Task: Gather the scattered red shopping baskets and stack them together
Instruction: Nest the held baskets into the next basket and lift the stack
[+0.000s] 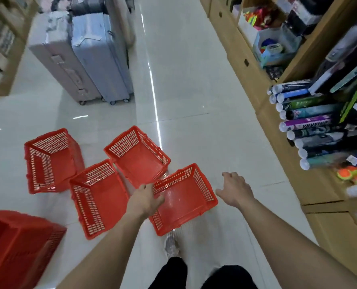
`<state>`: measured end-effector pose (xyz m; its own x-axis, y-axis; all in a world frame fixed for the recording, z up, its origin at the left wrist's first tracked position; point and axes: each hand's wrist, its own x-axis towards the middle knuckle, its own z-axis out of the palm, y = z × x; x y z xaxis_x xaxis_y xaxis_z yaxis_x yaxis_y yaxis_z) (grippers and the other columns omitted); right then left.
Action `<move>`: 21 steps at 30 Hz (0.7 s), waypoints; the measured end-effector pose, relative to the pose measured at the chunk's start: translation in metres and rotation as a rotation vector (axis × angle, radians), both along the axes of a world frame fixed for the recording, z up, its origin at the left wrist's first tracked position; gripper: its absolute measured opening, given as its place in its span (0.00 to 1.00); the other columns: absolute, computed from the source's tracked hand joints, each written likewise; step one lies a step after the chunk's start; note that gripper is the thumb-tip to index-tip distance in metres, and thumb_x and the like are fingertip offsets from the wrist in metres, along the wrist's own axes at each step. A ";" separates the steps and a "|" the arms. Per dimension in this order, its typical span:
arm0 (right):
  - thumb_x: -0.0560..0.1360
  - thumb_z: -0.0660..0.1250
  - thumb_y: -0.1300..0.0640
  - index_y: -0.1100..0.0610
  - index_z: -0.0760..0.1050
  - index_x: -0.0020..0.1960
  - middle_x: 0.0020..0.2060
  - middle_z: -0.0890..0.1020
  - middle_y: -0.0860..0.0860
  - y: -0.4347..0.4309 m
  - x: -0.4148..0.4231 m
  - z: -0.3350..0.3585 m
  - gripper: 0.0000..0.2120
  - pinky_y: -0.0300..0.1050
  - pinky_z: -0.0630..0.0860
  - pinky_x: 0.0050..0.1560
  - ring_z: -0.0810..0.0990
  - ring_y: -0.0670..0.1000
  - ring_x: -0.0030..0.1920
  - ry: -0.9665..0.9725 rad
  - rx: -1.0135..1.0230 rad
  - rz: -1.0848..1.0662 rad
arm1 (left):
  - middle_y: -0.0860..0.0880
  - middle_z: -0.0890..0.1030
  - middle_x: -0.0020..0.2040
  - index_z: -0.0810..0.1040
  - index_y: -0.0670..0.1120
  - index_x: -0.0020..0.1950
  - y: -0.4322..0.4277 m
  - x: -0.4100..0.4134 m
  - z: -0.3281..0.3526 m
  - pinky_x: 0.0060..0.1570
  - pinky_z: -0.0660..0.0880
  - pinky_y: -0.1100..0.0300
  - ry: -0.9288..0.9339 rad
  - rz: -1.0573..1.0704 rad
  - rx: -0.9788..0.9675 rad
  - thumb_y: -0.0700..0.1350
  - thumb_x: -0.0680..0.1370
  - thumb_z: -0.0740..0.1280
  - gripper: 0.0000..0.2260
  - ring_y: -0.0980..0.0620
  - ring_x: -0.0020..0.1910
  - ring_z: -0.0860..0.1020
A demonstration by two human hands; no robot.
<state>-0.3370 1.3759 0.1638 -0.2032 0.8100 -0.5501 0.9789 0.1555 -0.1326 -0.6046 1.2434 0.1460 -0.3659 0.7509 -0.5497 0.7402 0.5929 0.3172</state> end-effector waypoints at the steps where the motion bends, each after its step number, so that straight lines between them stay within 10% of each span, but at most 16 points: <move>1: 0.73 0.64 0.43 0.54 0.66 0.72 0.67 0.71 0.55 0.009 0.001 -0.008 0.31 0.55 0.70 0.61 0.70 0.58 0.67 0.001 -0.017 0.028 | 0.45 0.75 0.67 0.71 0.49 0.71 0.001 0.003 -0.005 0.63 0.73 0.46 -0.001 0.033 -0.010 0.63 0.74 0.62 0.29 0.42 0.64 0.75; 21: 0.75 0.66 0.42 0.55 0.64 0.73 0.66 0.72 0.56 0.127 0.016 -0.343 0.32 0.54 0.73 0.59 0.73 0.58 0.65 0.058 -0.102 0.257 | 0.43 0.76 0.66 0.69 0.46 0.71 -0.016 0.069 -0.316 0.58 0.74 0.45 0.020 0.810 -0.023 0.63 0.72 0.69 0.33 0.42 0.61 0.77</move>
<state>-0.3208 1.5029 -0.1792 -0.4282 0.6687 -0.6079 0.8994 0.3807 -0.2148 -0.5355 1.2269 -0.1696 -0.8012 0.2371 -0.5494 0.0834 0.9535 0.2897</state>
